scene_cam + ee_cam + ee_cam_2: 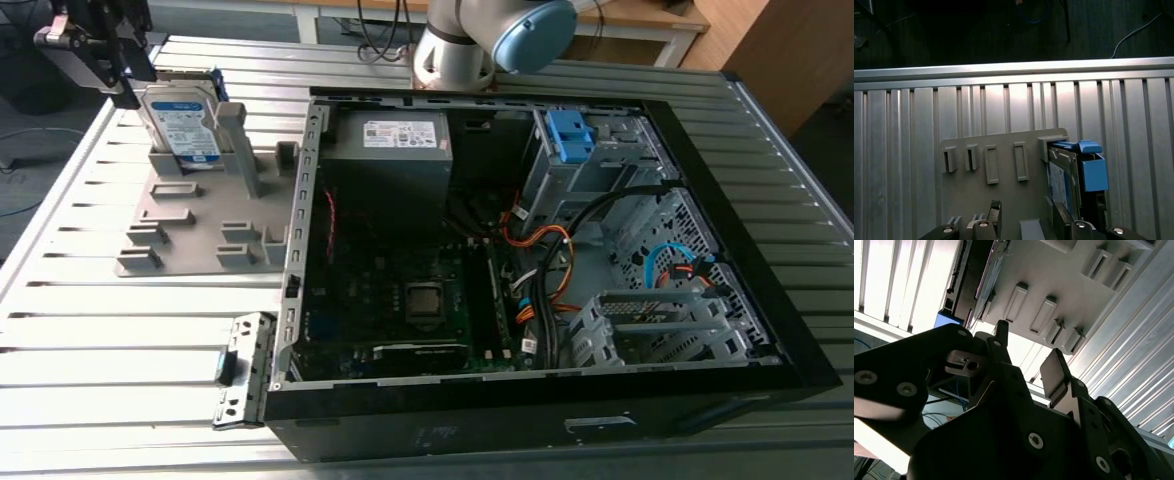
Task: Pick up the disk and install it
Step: 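Pick up the disk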
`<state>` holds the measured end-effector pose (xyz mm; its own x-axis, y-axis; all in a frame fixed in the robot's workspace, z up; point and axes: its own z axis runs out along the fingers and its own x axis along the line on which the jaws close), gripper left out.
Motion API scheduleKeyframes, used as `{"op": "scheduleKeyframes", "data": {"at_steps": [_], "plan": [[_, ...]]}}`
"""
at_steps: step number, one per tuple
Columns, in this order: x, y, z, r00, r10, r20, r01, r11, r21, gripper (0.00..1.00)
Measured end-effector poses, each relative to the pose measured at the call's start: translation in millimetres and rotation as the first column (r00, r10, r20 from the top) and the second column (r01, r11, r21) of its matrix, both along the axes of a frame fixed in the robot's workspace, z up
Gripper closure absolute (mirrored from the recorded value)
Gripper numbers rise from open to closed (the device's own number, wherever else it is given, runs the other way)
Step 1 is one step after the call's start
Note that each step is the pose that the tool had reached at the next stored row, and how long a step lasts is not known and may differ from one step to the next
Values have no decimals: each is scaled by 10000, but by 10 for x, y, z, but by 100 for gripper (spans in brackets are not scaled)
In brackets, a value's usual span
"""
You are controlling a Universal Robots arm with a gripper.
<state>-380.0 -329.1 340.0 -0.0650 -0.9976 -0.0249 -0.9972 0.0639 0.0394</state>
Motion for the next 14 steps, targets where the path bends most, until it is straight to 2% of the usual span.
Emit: {"op": "scheduleKeyframes", "data": {"at_steps": [9,14], "plan": [[0,8,-5,10000,-2,2,2,10000,2,47],[0,51,-6,10000,0,0,0,10000,0,47]]}}
